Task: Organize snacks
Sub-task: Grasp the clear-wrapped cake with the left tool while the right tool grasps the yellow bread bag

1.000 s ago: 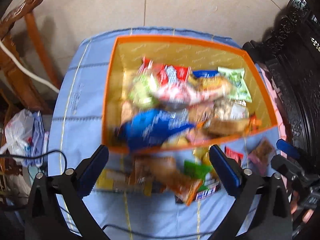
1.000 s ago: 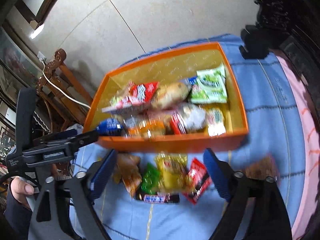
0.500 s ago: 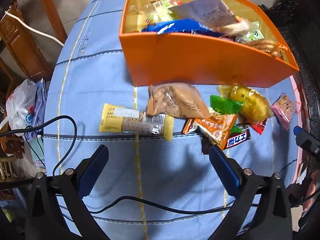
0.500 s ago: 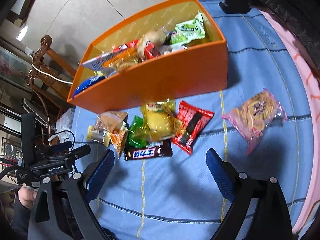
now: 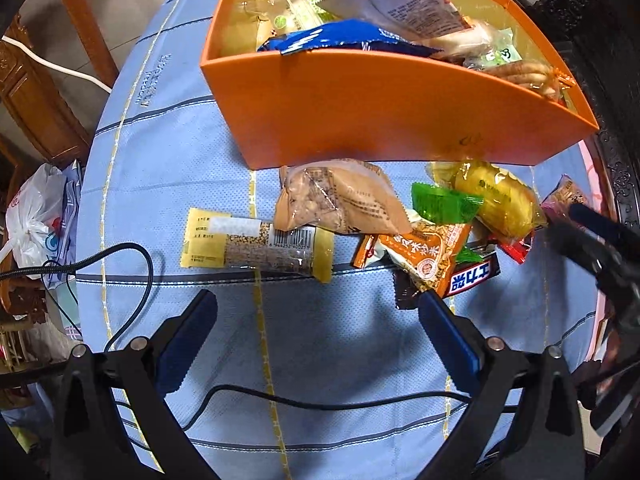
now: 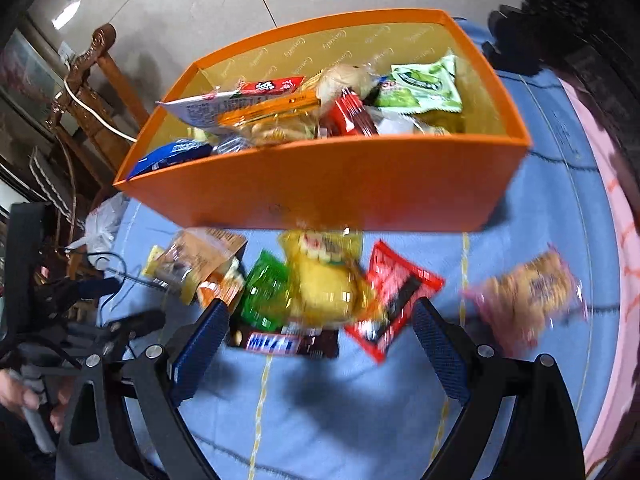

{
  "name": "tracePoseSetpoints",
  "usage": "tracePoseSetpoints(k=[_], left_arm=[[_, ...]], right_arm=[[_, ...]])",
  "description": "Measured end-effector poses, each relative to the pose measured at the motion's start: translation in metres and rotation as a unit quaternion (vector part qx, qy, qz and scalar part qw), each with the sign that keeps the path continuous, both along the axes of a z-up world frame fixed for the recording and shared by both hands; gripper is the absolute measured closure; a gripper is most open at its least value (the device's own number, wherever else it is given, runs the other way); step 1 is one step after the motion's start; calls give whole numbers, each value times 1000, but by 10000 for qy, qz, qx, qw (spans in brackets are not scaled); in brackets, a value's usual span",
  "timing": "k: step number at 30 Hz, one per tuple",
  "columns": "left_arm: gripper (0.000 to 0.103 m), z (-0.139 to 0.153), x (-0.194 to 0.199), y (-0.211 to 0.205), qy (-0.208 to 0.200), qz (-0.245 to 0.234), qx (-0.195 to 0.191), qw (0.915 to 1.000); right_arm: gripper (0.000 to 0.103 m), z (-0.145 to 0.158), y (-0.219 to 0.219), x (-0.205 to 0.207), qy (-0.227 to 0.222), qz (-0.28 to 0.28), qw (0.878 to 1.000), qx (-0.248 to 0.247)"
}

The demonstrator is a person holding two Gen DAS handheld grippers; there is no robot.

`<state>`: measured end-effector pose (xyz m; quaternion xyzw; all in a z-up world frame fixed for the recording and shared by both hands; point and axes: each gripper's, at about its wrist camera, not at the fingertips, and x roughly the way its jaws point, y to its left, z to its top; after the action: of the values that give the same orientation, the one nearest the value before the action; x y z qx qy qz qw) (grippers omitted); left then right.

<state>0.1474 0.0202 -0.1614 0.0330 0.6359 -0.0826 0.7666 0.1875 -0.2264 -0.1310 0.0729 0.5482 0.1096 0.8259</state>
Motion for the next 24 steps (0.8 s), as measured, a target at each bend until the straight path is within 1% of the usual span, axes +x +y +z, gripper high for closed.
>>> tracePoseSetpoints(k=[1,2,3,4,6,10,11,12,14,16,18,19,21,24], left_arm=[[5,-1,1,0,17,8,2,10000],[5,-3,2,0,36,17,8,10000],[5,-5,4,0,70,31,39,10000],[5,-7,5,0,80,40,63,9999],[5,-11,7,1,98,50,119,9999],[5,-20,13,7,197,152,165,9996],[5,-23,14,9,229,198,177,9994],[5,-25,15,11,248,211,191,9993],[5,-28,16,12,276,224,247,9991],[5,-32,17,12,309,213,342,9987],[5,-33,18,13,303,203,423,9984],[5,-33,18,13,313,219,401,9985],[5,-32,18,15,327,283,291,9986],[4,-28,19,17,270,312,249,9988]], right_arm=[[11,-2,1,6,-40,16,10000,-82],[21,-6,3,12,-14,21,9999,-150],[36,-12,5,20,100,86,9998,-168],[41,-15,6,24,165,135,9996,-189],[42,-24,12,32,258,265,9988,-326],[42,-40,18,37,457,437,9974,-356],[41,-43,19,36,479,474,9970,-383],[39,-46,21,36,461,541,9966,-427],[39,-48,27,35,414,702,9949,-588],[41,-52,32,33,427,914,9923,-716],[49,-53,35,29,420,1069,9899,-830],[52,-52,34,27,435,1091,9897,-821],[56,-48,27,18,514,1072,9913,-560],[59,-36,5,0,539,803,9953,-94]])
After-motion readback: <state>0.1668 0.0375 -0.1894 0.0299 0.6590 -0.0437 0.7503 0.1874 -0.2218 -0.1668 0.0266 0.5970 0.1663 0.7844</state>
